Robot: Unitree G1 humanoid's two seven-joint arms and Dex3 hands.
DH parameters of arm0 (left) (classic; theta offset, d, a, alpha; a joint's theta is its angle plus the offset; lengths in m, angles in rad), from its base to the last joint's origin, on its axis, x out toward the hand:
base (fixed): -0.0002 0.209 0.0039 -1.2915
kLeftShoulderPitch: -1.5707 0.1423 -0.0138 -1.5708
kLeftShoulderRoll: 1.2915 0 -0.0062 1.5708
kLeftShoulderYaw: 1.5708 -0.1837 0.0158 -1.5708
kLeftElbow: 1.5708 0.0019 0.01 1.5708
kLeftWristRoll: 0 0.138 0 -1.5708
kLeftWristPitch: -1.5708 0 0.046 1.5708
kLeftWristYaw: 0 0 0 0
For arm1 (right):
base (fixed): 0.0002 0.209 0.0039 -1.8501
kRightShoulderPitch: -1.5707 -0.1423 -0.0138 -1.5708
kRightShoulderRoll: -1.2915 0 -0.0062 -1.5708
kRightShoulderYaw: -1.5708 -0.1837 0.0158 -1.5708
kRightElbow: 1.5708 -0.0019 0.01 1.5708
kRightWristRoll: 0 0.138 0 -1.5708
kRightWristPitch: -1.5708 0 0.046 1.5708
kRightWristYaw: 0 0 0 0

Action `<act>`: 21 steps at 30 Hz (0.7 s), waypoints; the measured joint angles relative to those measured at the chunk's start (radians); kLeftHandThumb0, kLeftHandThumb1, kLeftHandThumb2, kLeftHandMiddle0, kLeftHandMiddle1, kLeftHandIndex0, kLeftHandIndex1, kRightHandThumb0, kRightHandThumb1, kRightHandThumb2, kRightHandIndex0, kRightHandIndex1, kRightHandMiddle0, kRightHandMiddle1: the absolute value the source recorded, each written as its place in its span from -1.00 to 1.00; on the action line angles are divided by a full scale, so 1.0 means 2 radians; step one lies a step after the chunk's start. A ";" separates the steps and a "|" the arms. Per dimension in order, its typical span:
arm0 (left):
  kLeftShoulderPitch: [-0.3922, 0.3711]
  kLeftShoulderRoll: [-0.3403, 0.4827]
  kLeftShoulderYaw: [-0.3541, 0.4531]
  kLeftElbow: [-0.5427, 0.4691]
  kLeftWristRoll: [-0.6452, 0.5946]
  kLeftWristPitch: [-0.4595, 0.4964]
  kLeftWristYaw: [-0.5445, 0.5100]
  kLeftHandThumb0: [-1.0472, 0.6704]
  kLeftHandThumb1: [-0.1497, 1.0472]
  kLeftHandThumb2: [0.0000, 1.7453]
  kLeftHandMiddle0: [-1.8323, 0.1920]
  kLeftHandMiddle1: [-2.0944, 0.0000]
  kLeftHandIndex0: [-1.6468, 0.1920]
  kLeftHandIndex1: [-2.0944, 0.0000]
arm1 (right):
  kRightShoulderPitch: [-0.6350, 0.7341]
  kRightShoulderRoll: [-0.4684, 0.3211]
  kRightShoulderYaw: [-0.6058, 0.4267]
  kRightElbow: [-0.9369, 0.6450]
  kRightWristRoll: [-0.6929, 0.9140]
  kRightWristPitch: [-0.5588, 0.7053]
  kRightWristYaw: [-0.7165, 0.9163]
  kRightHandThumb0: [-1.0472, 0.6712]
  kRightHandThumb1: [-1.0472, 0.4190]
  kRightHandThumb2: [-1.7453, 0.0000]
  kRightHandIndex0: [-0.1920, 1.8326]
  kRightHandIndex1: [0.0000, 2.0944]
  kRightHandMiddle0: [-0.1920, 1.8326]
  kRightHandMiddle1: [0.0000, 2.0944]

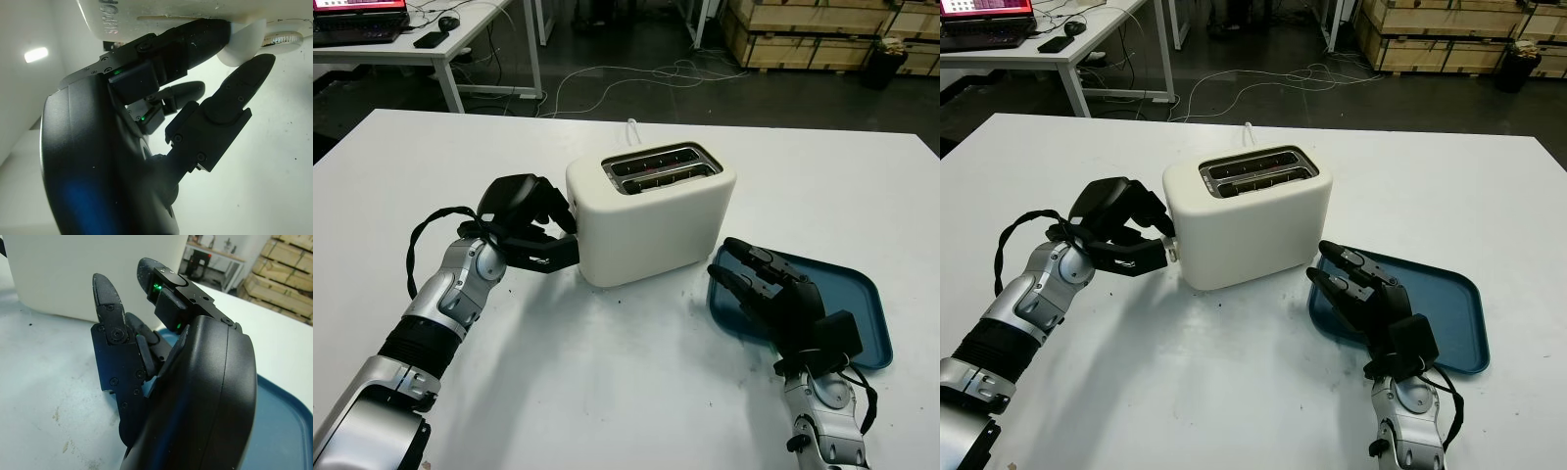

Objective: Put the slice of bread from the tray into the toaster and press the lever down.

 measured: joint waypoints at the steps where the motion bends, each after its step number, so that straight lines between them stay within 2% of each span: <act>1: 0.004 0.000 0.000 -0.001 -0.003 -0.002 0.007 -0.20 0.59 -0.99 -0.25 0.17 -0.65 0.98 | 0.000 0.000 0.000 0.001 0.000 0.000 0.000 -0.25 -0.80 1.00 0.12 -0.99 0.03 -1.00; 5: 0.035 0.000 0.001 -0.033 -0.009 -0.004 0.049 -0.22 0.66 -0.98 -0.19 0.14 -0.63 0.99 | -0.005 0.000 0.001 0.003 0.000 0.000 0.000 -0.27 -0.79 1.00 0.12 -1.00 0.02 -1.00; 10: 0.120 -0.003 0.014 -0.109 -0.035 -0.004 0.101 -0.25 0.66 -0.99 -0.13 0.02 -0.64 0.98 | -0.018 0.000 0.000 0.005 0.000 -0.001 0.000 -0.25 -0.79 1.00 0.11 -1.00 0.01 -1.00; 15: 0.179 -0.015 0.035 -0.156 -0.072 -0.004 0.102 -0.20 0.65 -1.00 -0.10 -0.04 -0.63 0.98 | -0.026 0.000 0.000 0.010 0.000 -0.001 0.001 -0.27 -0.78 1.00 0.11 -1.00 0.00 -1.00; 21: 0.209 -0.032 0.062 -0.188 -0.089 -0.005 0.102 -0.22 0.65 -1.00 -0.06 -0.06 -0.62 0.99 | -0.034 0.000 -0.001 0.010 0.000 0.000 0.000 -0.30 -0.78 1.00 0.07 -0.99 0.00 -1.00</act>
